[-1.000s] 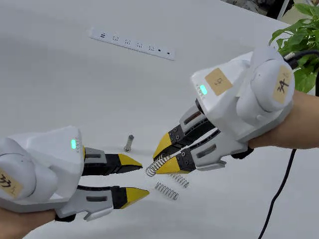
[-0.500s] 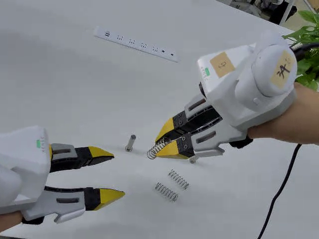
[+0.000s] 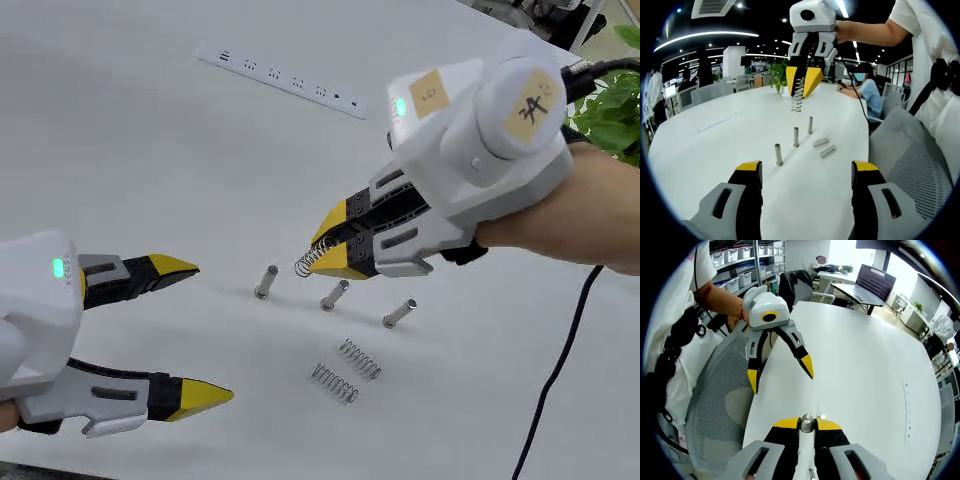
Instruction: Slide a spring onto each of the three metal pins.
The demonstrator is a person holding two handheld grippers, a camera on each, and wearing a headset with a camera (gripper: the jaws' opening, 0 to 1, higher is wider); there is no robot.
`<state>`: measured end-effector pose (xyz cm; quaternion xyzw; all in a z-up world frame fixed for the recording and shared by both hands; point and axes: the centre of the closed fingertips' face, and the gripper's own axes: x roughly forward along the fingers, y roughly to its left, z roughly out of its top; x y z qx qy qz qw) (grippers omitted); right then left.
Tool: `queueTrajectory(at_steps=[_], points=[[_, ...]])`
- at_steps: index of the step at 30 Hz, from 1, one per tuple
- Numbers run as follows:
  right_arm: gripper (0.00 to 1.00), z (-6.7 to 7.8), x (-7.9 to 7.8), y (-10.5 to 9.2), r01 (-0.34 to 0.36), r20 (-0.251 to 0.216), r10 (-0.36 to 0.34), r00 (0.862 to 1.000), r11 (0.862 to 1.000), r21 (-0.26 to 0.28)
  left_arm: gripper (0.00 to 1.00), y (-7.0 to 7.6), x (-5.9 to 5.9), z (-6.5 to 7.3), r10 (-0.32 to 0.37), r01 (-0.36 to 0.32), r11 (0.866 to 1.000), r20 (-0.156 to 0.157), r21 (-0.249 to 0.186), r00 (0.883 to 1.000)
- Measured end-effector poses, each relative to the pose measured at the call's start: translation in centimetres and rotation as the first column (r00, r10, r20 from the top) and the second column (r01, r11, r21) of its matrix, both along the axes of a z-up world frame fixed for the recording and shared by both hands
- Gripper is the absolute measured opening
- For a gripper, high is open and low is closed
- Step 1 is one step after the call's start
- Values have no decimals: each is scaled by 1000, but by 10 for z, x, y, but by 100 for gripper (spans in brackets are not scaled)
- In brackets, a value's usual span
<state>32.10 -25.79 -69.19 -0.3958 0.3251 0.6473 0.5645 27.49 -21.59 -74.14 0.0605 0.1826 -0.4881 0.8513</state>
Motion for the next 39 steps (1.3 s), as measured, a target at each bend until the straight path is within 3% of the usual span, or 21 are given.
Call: queueTrajectory(at_steps=[3,5,6,8,10,16,23,39], points=[[6,-7,8,2,4,6,-4,1000,1000,-16,77,-2,1,-3,-7,7,1000,11,-3,1000],[6,-11,10,3,3,14,-2,1000,1000,-29,81,-4,1,-2,-12,12,1000,10,-27,1000],[6,-14,12,4,5,9,-5,1000,999,-33,83,-6,2,1,-15,16,999,42,-41,999],[6,-21,18,5,6,12,-5,1000,999,-47,87,-7,1,-3,-16,17,999,15,-48,1000],[6,-26,20,5,-2,17,3,1000,998,-60,88,-8,2,-4,-20,21,999,29,-50,999],[6,-41,26,9,-3,4,3,1000,997,-81,92,-13,2,-8,-27,28,997,10,-72,1000],[6,-54,31,11,3,-6,-4,1000,996,-94,95,-16,4,-8,-25,26,996,13,-87,1000],[6,-67,30,13,-2,-27,-1,1000,994,-112,95,-18,4,-10,-23,23,994,0,-105,1000]])
